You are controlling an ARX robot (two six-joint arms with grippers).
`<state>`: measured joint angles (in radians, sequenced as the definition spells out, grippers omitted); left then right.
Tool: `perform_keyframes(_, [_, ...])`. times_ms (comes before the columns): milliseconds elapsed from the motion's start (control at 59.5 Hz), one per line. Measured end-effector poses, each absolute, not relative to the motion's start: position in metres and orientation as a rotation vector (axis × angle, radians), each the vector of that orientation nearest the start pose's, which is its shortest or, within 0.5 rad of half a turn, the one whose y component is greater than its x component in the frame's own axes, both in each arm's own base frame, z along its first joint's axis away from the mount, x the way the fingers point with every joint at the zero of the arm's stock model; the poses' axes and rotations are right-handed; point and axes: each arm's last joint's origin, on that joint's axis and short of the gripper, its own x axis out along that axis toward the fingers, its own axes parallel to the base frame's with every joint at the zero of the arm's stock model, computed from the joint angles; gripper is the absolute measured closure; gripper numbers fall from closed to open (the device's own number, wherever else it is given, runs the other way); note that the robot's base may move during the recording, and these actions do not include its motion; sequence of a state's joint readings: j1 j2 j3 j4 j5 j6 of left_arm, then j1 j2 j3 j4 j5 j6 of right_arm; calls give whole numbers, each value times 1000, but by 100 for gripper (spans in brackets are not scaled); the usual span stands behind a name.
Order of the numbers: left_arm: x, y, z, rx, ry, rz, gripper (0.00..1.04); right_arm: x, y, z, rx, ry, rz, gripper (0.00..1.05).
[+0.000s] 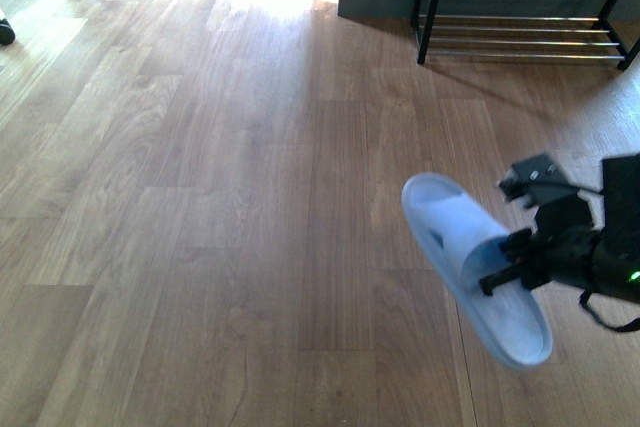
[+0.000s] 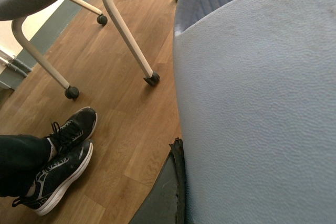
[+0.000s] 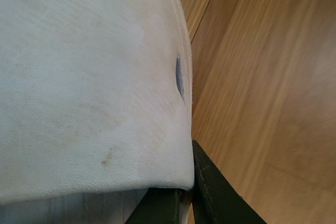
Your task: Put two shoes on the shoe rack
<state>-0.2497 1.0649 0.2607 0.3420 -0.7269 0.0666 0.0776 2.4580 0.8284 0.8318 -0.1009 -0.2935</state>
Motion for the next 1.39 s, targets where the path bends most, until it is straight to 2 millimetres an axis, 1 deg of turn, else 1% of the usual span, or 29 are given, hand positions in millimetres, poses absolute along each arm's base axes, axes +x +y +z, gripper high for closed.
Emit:
perform_keyframes(17, [184,-27,160,283,428,455,103,336,28,-35,-277,745,282,103])
perform_keyframes(50, [184,-27,160,283,428,455,103,335,27,-23,-285,722,280,103])
perform_keyframes(67, [184,-27,160,283,428,455,103,334,26,-11,-292,701,283,103])
perform_keyframes(101, [184,-27,160,283,428,455,103,332,25,1,-297,683,287,103])
perform_keyframes(118, [184,-27,160,283,428,455,103,330,24,12,-301,666,289,103])
perform_keyframes(134, [184,-27,160,283,428,455,103,328,24,18,-303,657,287,103])
perform_keyframes(151, [184,-27,160,283,428,455,103,323,23,34,-315,632,286,103])
perform_keyframes(235, [184,-27,160,283,428,455,103,300,21,83,-335,562,292,103])
perform_keyframes(269, [184,-27,160,283,428,455,103,294,21,92,-338,547,295,103])
perform_keyframes(319, [184,-27,160,283,428,455,103,279,21,113,-346,509,310,103])
perform_keyframes(353, [184,-27,160,283,428,455,103,273,21,122,-347,495,320,103])
perform_keyframes(454, [184,-27,160,283,428,455,103,228,23,170,-352,398,356,103])
perform_keyframes(470, [184,-27,160,283,428,455,103,224,23,173,-353,389,353,103])
perform_keyframes(487, [184,-27,160,283,428,455,103,216,23,181,-357,368,347,103])
perform_keyframes(521, [184,-27,160,283,428,455,103,208,23,187,-362,343,337,103])
perform_keyframes(571, [184,-27,160,283,428,455,103,191,22,203,-368,258,326,103])
perform_keyframes(638, [184,-27,160,283,428,455,103,180,21,221,-375,157,309,103])
perform_keyframes(689, [184,-27,160,283,428,455,103,177,21,225,-376,135,303,103])
perform_keyframes(840, [184,-27,160,283,428,455,103,178,21,218,-375,164,307,103])
perform_keyframes(1394, [184,-27,160,283,428,455,103,177,21,219,-376,160,307,103])
